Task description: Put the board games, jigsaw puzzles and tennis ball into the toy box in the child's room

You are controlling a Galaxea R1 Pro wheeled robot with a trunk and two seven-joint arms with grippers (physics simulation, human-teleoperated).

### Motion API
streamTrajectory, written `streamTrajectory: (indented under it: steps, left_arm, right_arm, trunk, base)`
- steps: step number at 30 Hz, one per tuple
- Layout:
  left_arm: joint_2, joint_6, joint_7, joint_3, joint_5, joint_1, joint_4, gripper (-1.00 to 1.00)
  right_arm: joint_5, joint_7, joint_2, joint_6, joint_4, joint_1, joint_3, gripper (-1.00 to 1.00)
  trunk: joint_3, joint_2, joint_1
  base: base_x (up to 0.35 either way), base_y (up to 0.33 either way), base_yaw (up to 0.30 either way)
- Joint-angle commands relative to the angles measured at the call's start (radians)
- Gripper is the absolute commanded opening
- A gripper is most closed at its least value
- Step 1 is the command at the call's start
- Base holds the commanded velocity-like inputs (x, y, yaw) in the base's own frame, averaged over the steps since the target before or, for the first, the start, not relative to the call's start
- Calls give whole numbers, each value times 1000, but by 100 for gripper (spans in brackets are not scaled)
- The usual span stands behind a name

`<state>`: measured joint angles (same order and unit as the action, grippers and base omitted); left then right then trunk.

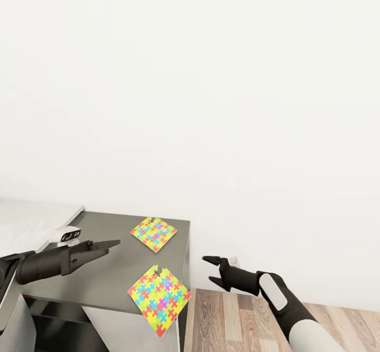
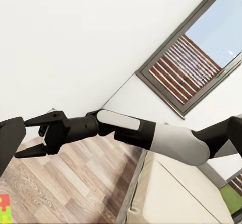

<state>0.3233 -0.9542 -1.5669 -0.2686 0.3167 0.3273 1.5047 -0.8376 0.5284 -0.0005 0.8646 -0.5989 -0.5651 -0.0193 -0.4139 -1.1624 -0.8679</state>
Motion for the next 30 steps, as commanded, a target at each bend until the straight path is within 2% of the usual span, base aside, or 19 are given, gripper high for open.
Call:
streamTrajectory:
  steps: [1,11,16,21,23,30]
  left_arm:
    - [0,-11,-4,0,-1,1,0,100]
    - [0,-13,-4,-6,-1,0,0,100]
    - [0,-15,-4,-7,-1,0,0,100]
    - [0,-15,-4,-7,-1,0,0,100]
    - [0,-15,-4,-8,-1,0,0,100]
    - [0,-15,-4,-9,-1,0,-1,100]
  right_arm:
    - [0,2,2,7,0,-1,-2,100]
    - [-7,4,19,0,0,0,0,100]
    - [-7,3,51,-1,-1,0,0,100]
    - [-7,2,61,3,1,0,-2,100]
    - [-7,2,63,4,4,0,-4,100]
    - [-36,2,65,8,14,1,-43,100]
  trunk:
    - [-1,-1,0]
    - [-1,-1,0]
    - [-17,-36,-19]
    - [-32,-71,-38]
    - [-32,-71,-38]
    - [-32,-71,-38]
  base:
    - [-8,0,0]
    - [-2,0,0]
    - [0,0,0]
    - [0,0,0]
    - [0,0,0]
    - [0,0,0]
